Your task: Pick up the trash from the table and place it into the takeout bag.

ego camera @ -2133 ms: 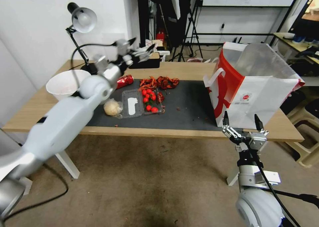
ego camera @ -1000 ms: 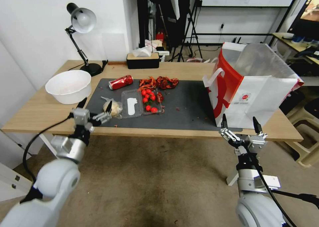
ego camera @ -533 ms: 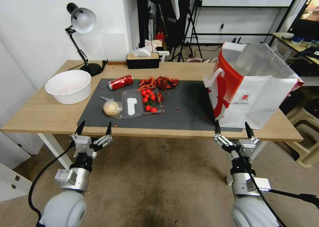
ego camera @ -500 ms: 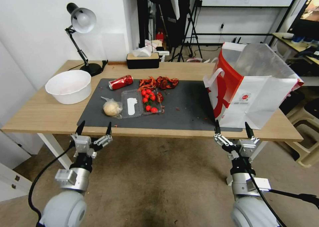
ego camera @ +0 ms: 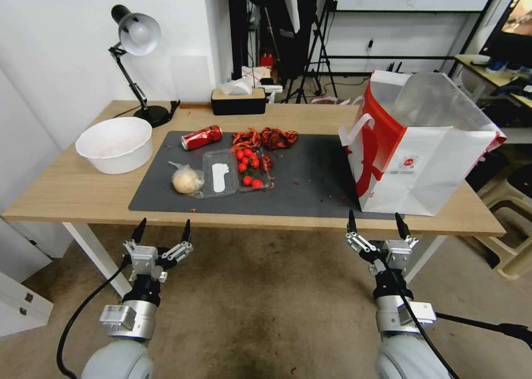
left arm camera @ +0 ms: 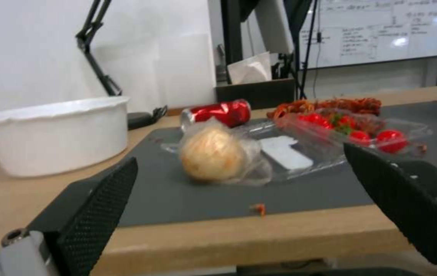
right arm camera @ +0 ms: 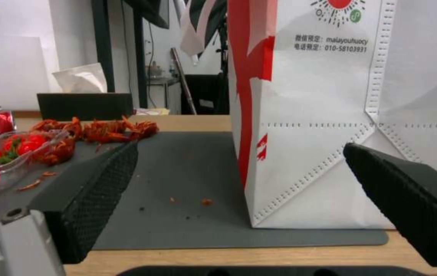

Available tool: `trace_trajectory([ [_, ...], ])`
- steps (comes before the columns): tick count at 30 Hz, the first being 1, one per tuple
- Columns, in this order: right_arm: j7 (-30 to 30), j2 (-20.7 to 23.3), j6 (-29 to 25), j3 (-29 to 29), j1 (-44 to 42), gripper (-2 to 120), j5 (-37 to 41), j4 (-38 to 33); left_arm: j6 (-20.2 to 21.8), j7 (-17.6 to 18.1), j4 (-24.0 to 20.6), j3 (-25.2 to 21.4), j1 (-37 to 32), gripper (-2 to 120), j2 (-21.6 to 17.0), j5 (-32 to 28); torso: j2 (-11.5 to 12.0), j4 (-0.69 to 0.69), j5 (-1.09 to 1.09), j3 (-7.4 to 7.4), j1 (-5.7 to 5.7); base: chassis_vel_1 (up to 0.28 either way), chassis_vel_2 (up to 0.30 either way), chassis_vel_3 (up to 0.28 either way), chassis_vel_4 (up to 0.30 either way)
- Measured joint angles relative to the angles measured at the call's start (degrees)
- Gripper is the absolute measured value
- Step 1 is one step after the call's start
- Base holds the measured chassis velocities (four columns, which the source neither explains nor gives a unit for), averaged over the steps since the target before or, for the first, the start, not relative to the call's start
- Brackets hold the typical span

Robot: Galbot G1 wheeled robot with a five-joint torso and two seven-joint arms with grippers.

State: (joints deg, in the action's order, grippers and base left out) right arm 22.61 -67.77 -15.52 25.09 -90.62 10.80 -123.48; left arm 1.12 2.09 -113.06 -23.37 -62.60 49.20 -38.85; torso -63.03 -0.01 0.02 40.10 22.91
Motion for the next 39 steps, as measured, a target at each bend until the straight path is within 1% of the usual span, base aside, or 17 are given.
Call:
trace_trajectory([
  [2, 0.0, -0.07, -0.02, 0.03, -0.44, 100, -0.09, -0.16, -0.19, 1.12, -2.14, -3.4, -6.36, 100, 2.91, 4.03, 0.0, 0.0, -0.03, 0.0, 0.0, 0.0, 0.0, 0.0, 0.0],
  [3, 0.0, -0.07, -0.02, 0.03, -0.44, 100, -0.09, -0.16, -0.19, 1.12, -2.14, -3.4, -6.36, 100, 2.91, 4.03, 0.0, 0.0, -0.03, 0.0, 0.0, 0.0, 0.0, 0.0, 0.0],
  [4, -0.01, -0.08, -0.02, 0.03, -0.6, 100, -0.16, -0.18, -0.38, 1.72, -3.26, -4.59, -9.04, 100, 4.23, 5.75, 0.0, 0.01, 0.0, 0.0, 0.0, 0.0, 0.0, 0.0, 0.0],
  [6, -0.05, -0.14, -0.02, 0.0, -0.88, 100, -0.24, -0.32, -0.98, 2.92, -5.0, -6.25, -13.31, 100, 6.72, 9.32, 0.0, 0.0, -0.01, 0.0, 0.0, 0.0, 0.0, 0.0, 0.0],
  [7, -0.05, -0.14, -0.02, 0.0, -0.88, 100, -0.24, -0.32, -0.98, 2.92, -5.0, -6.25, -13.31, 100, 6.72, 9.32, 0.0, 0.0, -0.01, 0.0, 0.0, 0.0, 0.0, 0.0, 0.0],
  [10, -0.15, -0.25, 0.08, -0.11, -1.56, 100, -0.73, -0.43, -3.57, 4.8, -6.72, -7.66, -19.61, 100, 10.37, 14.49, 0.0, 0.01, -0.02, 0.0, -0.01, 0.0, 0.0, 0.0, 0.0],
  [11, -0.15, -0.25, 0.08, -0.11, -1.56, 100, -0.73, -0.43, -3.57, 4.8, -6.72, -7.66, -19.61, 100, 10.37, 14.49, 0.0, 0.01, -0.02, 0.0, -0.01, 0.0, 0.0, 0.0, 0.0],
  [12, -0.15, -0.33, 0.26, -0.24, -1.7, 100, -0.92, -0.43, -5.15, 5.09, -6.8, -7.99, -21.49, 100, 11.75, 16.35, 0.0, -0.01, -0.01, 0.0, 0.0, 0.0, 0.0, 0.0, 0.0],
  [14, -0.19, -0.53, 0.83, -0.78, -1.91, 100, -1.49, -0.13, -7.64, 5.45, -7.2, -8.11, -25.6, 100, 14.29, 18.48, 0.0, 0.01, -0.01, 0.0, 0.0, 0.0, 0.0, 0.0, 0.0],
  [15, -0.19, -0.53, 0.83, -0.78, -1.91, 100, -1.49, -0.13, -7.64, 5.45, -7.2, -8.11, -25.6, 100, 14.29, 18.48, 0.0, 0.01, -0.01, 0.0, 0.0, 0.0, 0.0, 0.0, 0.0],
  [17, -0.2, -0.83, 1.36, -1.59, -1.84, 100, -2.03, 0.59, -9.78, 5.92, -7.13, -7.57, -28.27, 100, 16.26, 20.68, 0.0, 0.01, -0.01, 0.0, 0.0, 0.0, 0.0, 0.0, 0.0],
  [18, -0.2, -0.83, 1.36, -1.59, -1.84, 100, -2.03, 0.59, -9.78, 5.92, -7.13, -7.57, -28.27, 100, 16.26, 20.68, 0.0, 0.01, -0.01, 0.0, 0.0, 0.0, 0.0, 0.0, 0.0],
  [22, -0.12, -1.37, 1.93, -3.12, -2.1, 100, -3.07, 1.53, -12.94, 7.0, -6.66, -6.58, -31.87, 100, 18.59, 23.06, 0.01, 0.0, -0.01, 0.0, 0.0, 0.0, 0.0, 0.0, 0.0],
  [29, 0.04, -2.05, 1.95, -4.91, -2.11, 100, -3.61, 2.87, -15.36, 7.61, -5.82, -5.22, -33.78, 100, 19.82, 24.53, 0.01, 0.01, -0.01, 0.01, 0.0, 0.0, 0.0, 0.0, 0.0],
  [35, 0.08, -2.3, 1.96, -5.17, -2.07, 100, -3.63, 3.22, -15.8, 6.77, -5.62, -4.25, -33.1, 100, 19.66, 25.57, 0.01, 0.01, -0.02, 0.01, 0.0, 0.0, 0.0, 0.0, 0.0],
  [39, 0.11, -2.35, 1.94, -5.18, -2.1, 100, -3.74, 3.24, -14.99, 5.92, -5.2, -3.63, -31.09, 96, 19.01, 25.99, 0.01, 0.01, -0.02, 0.01, 0.0, 0.0, 0.0, 0.0, 0.0],
])
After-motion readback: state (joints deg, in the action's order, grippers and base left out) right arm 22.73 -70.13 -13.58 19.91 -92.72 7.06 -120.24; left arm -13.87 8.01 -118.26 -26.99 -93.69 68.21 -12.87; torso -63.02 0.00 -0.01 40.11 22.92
